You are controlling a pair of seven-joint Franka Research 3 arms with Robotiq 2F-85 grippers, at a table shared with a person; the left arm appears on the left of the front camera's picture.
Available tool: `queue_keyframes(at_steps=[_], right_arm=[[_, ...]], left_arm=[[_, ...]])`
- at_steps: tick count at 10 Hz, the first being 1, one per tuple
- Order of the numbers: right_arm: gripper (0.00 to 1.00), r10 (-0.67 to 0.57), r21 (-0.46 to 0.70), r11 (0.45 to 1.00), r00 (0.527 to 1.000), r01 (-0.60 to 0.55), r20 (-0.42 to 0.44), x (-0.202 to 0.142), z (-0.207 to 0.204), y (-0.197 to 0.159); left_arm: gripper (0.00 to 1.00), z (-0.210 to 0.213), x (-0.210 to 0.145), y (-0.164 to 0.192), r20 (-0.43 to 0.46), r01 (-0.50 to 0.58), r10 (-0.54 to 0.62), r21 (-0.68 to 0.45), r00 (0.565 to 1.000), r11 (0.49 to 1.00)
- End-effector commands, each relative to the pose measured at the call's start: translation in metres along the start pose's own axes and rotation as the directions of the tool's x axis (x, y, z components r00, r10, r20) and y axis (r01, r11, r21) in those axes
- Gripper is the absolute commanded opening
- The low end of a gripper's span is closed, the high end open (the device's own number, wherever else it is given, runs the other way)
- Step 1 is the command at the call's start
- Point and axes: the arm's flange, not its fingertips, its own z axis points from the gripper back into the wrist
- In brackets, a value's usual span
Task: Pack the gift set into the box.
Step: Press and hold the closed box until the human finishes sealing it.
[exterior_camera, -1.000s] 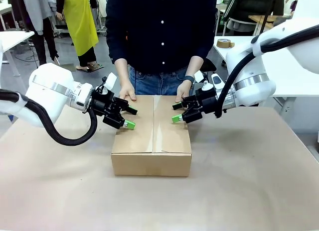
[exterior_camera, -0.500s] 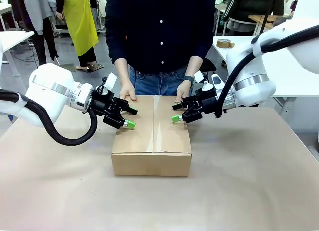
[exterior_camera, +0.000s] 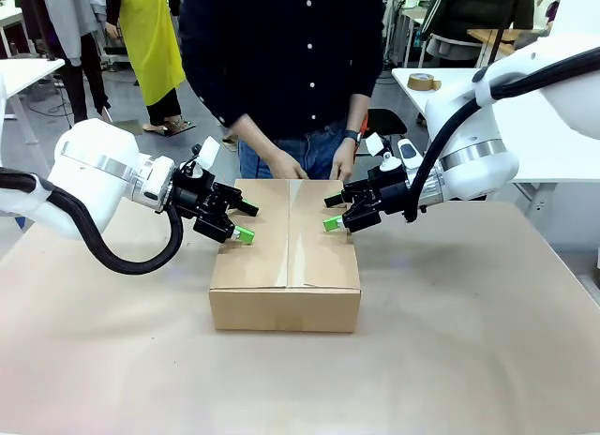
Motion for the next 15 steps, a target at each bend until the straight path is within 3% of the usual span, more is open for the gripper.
queue_keyframes(at_steps=[1,15], right_arm=[[1.00,-0.004,0.006,1.000,1.000,0.004,0.001,-0.0025,-0.0013,-0.0017],[1.00,-0.004,0.006,1.000,1.000,0.004,0.001,-0.0025,-0.0013,-0.0017]], left_arm=[[1.00,-0.0009,-0.0026,-0.0004,-0.004,0.011,-0.011,0.001,1.000,1.000],[1.00,-0.0009,-0.0026,-0.0004,-0.004,0.011,-0.011,0.001,1.000,1.000]])
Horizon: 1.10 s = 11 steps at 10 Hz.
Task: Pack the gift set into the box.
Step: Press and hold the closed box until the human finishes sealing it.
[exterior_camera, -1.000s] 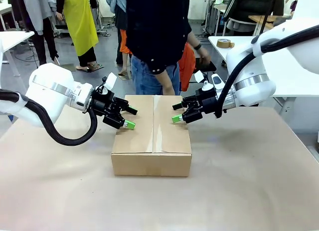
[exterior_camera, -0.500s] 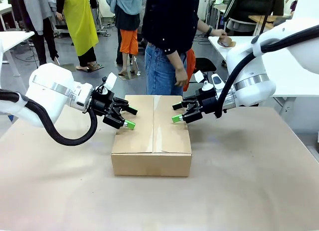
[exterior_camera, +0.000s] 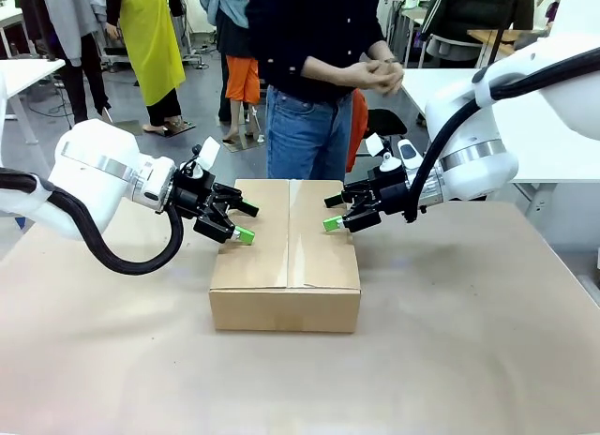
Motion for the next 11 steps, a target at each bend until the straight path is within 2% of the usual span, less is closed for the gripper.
queue_keyframes(at_steps=[1,11], right_arm=[[1.00,-0.004,0.006,1.000,1.000,0.004,0.001,-0.0025,-0.0013,-0.0017],[1.00,-0.004,0.006,1.000,1.000,0.004,0.001,-0.0025,-0.0013,-0.0017]], left_arm=[[1.00,-0.0009,-0.0026,-0.0004,-0.004,0.011,-0.011,0.001,1.000,1.000],[1.00,-0.0009,-0.0026,-0.0004,-0.004,0.011,-0.011,0.001,1.000,1.000]])
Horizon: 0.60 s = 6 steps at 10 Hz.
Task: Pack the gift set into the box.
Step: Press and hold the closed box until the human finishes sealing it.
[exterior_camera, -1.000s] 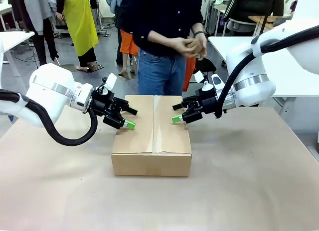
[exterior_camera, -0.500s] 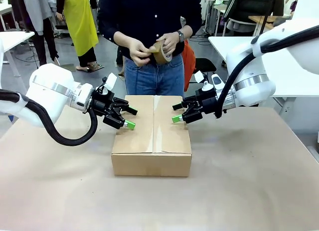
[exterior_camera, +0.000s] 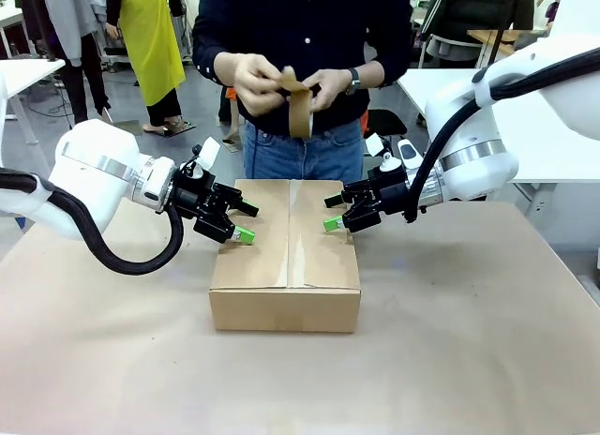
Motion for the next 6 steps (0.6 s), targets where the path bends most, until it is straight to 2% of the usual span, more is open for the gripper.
queue_keyframes(at_steps=[1,6], right_arm=[[1.00,-0.004,0.006,1.000,1.000,0.004,0.001,-0.0025,-0.0013,-0.0017],[1.00,-0.004,0.006,1.000,1.000,0.004,0.001,-0.0025,-0.0013,-0.0017]], left_arm=[[1.00,-0.0009,-0.0027,-0.0004,-0.004,0.011,-0.010,0.001,1.000,1.000],[1.00,-0.0009,-0.0027,-0.0004,-0.004,0.011,-0.010,0.001,1.000,1.000]])
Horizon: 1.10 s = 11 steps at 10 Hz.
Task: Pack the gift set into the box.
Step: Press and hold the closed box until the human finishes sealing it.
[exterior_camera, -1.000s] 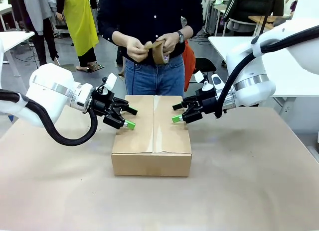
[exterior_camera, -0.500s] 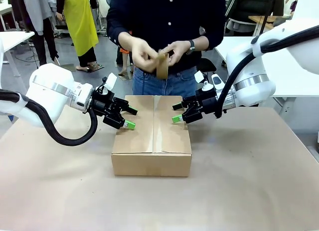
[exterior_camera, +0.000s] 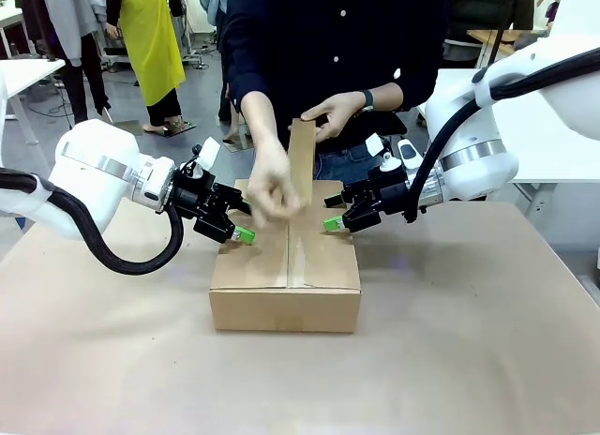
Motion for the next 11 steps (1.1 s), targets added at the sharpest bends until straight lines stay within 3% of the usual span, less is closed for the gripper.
queue_keyframes(at_steps=[1,11], right_arm=[[1.00,-0.004,0.006,1.000,1.000,0.004,0.001,-0.0025,-0.0013,-0.0017],[1.00,-0.004,0.006,1.000,1.000,0.004,0.001,-0.0025,-0.0013,-0.0017]], left_arm=[[1.00,-0.0009,-0.0027,-0.0004,-0.004,0.011,-0.011,0.001,1.000,1.000],[1.00,-0.0009,-0.0027,-0.0004,-0.004,0.011,-0.011,0.001,1.000,1.000]])
